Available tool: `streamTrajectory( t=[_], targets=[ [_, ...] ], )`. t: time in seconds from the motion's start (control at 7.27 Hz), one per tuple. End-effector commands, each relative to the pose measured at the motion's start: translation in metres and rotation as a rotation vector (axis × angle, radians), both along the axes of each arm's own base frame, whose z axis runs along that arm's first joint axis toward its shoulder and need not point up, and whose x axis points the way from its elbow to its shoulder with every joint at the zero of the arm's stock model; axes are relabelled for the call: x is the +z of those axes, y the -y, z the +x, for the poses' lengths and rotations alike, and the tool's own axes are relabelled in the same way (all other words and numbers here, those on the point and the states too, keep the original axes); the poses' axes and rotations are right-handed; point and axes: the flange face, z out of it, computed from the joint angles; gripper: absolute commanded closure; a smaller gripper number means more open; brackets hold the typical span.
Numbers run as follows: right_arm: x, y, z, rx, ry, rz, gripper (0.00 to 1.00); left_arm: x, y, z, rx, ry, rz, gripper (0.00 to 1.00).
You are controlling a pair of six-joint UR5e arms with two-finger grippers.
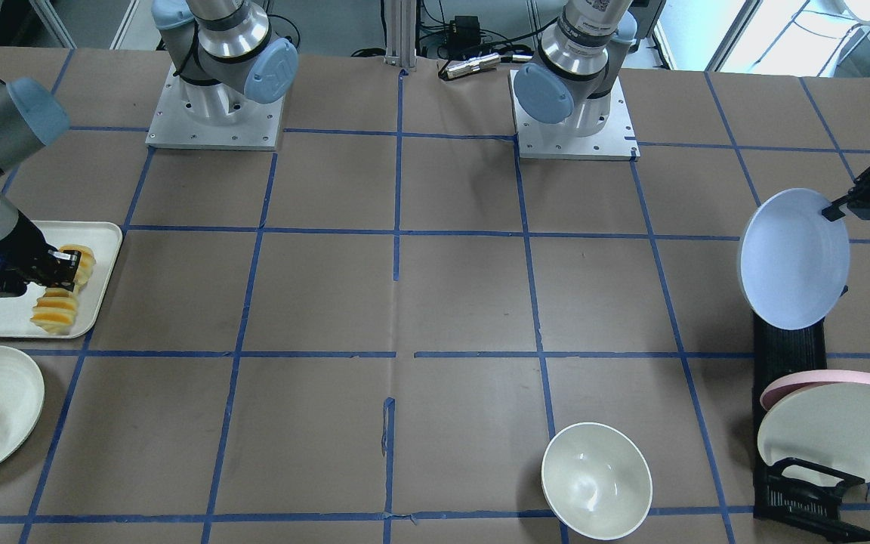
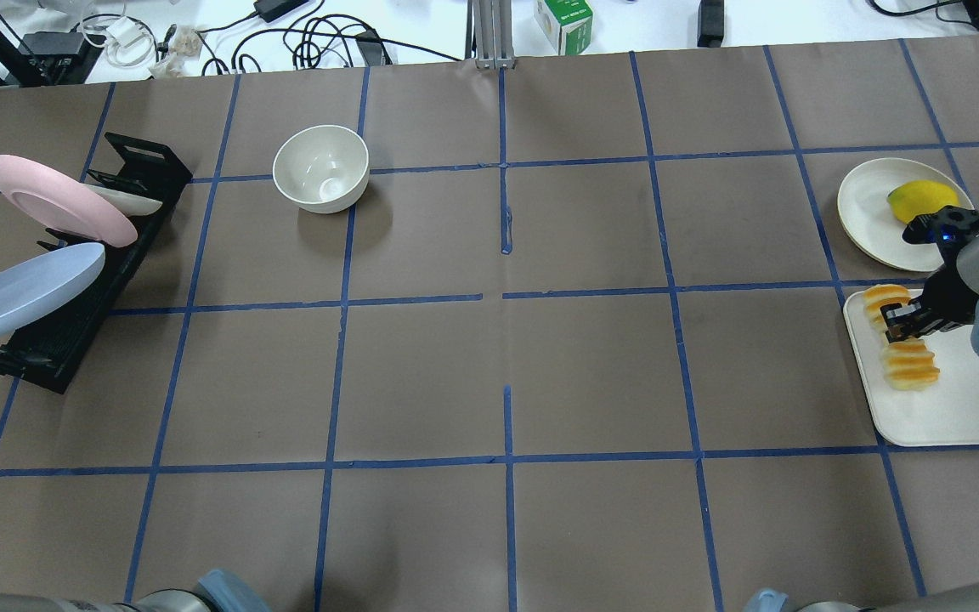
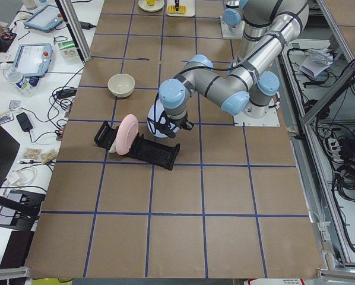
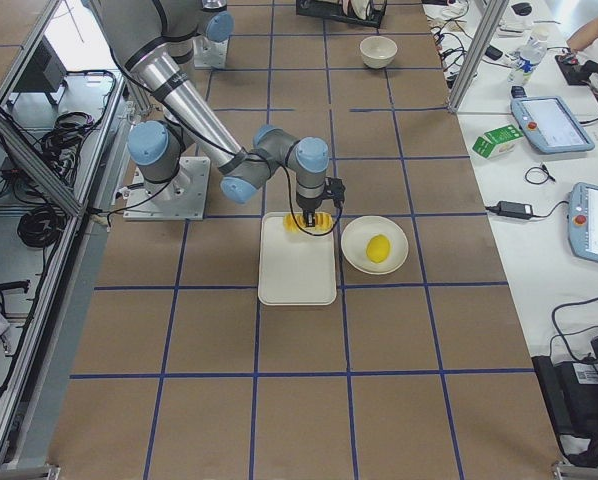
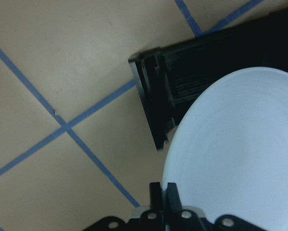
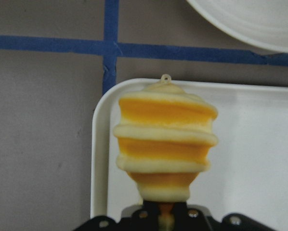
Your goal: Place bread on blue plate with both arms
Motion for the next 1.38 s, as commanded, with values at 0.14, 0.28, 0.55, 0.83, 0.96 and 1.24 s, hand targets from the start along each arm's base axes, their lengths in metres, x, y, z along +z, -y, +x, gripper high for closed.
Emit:
streamTrajectory(
  t=[0.14,0.28,0.55,0.83,0.96,1.24],
  targets=[
    [0.051,0.023,-0.010,0.005,0.017,0.024,0.98,0.010,0.049,-0.163,-0.073,-0.136,-0.032,1.00],
    [0.072,0.034,-0.009,0.014,0.038,0.051,0.98,0.018,0.072,-0.232,-0.164,-0.054,-0.119,1.00],
    [0.125,0.067,0.036,-0.069,0.073,0.154,1.00,0.001,0.099,-0.348,-0.224,0.016,-0.258,1.00],
    [0.156,0.082,0.101,-0.103,0.036,0.154,0.99,-0.066,0.085,-0.435,-0.194,0.059,-0.366,1.00],
    [0.169,0.079,0.144,-0.124,0.025,0.138,0.99,-0.107,0.070,-0.463,-0.166,0.089,-0.414,1.00],
    [0.177,0.069,0.218,-0.135,0.017,0.122,1.00,-0.166,0.053,-0.506,-0.182,0.139,-0.394,1.00]
  ],
)
